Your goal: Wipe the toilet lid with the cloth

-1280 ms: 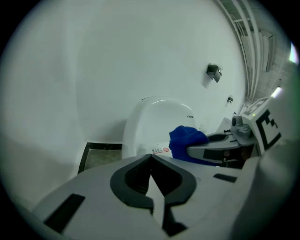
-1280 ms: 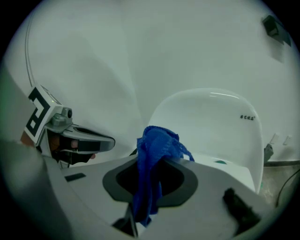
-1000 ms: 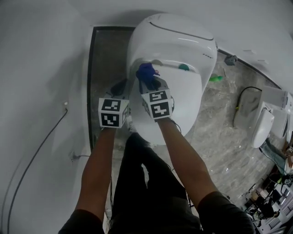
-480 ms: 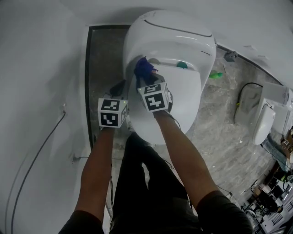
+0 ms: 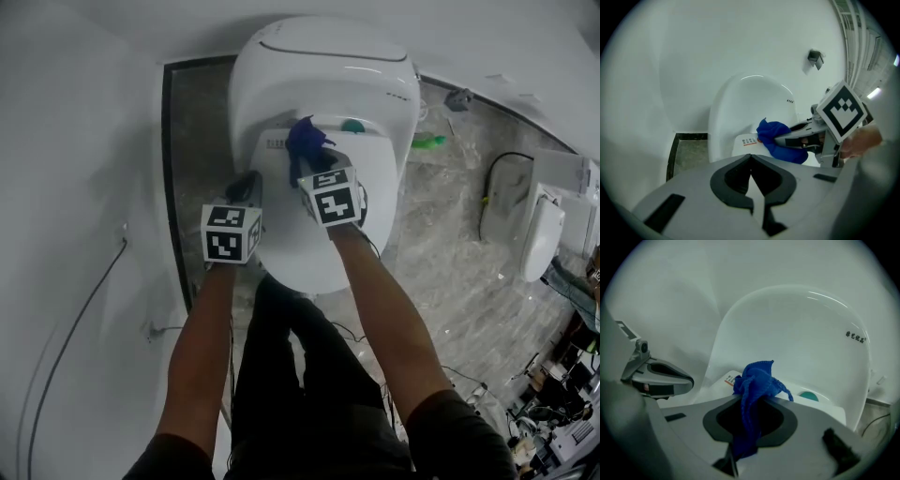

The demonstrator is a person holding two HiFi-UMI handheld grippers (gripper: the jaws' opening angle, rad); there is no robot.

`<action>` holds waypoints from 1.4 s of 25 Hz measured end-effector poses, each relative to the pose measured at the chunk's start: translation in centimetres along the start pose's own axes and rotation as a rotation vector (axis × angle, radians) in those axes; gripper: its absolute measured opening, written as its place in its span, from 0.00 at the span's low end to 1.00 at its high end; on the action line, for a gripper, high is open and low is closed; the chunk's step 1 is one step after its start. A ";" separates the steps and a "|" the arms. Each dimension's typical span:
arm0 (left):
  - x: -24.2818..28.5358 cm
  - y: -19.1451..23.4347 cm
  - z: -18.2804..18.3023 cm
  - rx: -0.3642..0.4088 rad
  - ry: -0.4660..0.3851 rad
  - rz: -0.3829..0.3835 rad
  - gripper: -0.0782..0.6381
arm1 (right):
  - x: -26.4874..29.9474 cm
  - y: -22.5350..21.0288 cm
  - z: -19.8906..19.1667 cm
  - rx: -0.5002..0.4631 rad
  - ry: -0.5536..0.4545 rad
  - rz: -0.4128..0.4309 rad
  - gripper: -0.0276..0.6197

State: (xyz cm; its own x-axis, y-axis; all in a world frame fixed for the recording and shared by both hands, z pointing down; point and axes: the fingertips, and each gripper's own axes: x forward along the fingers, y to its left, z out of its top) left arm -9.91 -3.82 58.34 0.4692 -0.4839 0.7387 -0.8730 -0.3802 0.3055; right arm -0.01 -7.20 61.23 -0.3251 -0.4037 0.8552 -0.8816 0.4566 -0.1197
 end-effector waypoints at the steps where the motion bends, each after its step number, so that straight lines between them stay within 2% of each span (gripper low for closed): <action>1: 0.1 -0.4 0.1 0.005 0.003 -0.004 0.12 | -0.3 -0.7 -0.3 -0.008 0.003 -0.006 0.14; 12: 0.7 -3.4 0.0 0.036 0.034 -0.030 0.12 | -4.2 -10.2 -4.4 0.055 0.028 -0.117 0.14; 16: 0.7 -4.0 -0.7 0.057 0.052 -0.030 0.12 | -5.2 -12.8 -5.8 0.059 0.049 -0.151 0.14; 26: -0.6 -3.6 -2.0 0.037 0.049 -0.006 0.12 | -6.6 -17.8 -9.3 0.139 0.072 -0.246 0.14; 31: -1.6 -2.4 -2.8 0.003 0.027 0.034 0.12 | -7.1 -18.8 -10.3 0.199 0.042 -0.274 0.14; 35: -2.4 -1.5 -3.4 -0.024 0.012 0.051 0.12 | -8.6 -15.1 -7.8 0.121 -0.052 -0.255 0.14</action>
State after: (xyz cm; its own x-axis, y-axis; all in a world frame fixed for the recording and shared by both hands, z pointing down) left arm -10.22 0.57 58.12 0.4227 -0.4923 0.7609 -0.8987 -0.3362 0.2817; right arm 18.74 -4.40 59.64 -0.1025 -0.5349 0.8387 -0.9706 0.2382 0.0333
